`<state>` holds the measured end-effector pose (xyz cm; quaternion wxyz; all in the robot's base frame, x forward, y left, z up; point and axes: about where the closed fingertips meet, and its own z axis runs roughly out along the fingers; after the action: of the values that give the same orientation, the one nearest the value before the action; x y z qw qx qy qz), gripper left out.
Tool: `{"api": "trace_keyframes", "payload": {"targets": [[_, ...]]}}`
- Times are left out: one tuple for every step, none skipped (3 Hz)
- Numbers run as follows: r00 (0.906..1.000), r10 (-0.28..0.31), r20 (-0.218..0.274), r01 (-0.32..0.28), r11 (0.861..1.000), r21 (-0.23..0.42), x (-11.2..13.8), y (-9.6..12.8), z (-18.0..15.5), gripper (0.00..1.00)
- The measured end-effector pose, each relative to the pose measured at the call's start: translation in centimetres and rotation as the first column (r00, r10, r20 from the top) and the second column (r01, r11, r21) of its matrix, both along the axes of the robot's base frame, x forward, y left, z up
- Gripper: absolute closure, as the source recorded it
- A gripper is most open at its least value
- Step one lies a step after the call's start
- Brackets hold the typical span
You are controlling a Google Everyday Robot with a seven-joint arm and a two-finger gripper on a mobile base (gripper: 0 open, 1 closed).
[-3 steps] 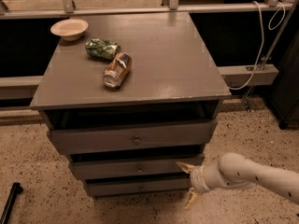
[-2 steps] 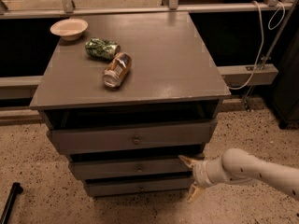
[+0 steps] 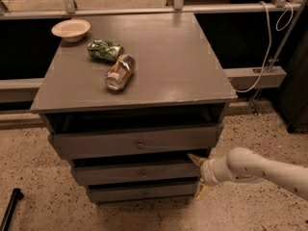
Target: Open middle drawer
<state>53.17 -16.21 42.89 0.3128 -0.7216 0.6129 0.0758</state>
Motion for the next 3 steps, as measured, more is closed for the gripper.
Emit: {"api": "trace_keyframes", "payload": {"targets": [[0.9998,0.017,0.014,-0.016,0.997,-0.078,2.0,1.2,-1.4,0.0],[0.9995,0.024,0.019,-0.021,0.993,-0.113,3.0,2.0,-1.9,0.0],[0.9989,0.039,0.025,-0.036,0.993,-0.111,3.6,3.2,-1.7,0.18]]}}
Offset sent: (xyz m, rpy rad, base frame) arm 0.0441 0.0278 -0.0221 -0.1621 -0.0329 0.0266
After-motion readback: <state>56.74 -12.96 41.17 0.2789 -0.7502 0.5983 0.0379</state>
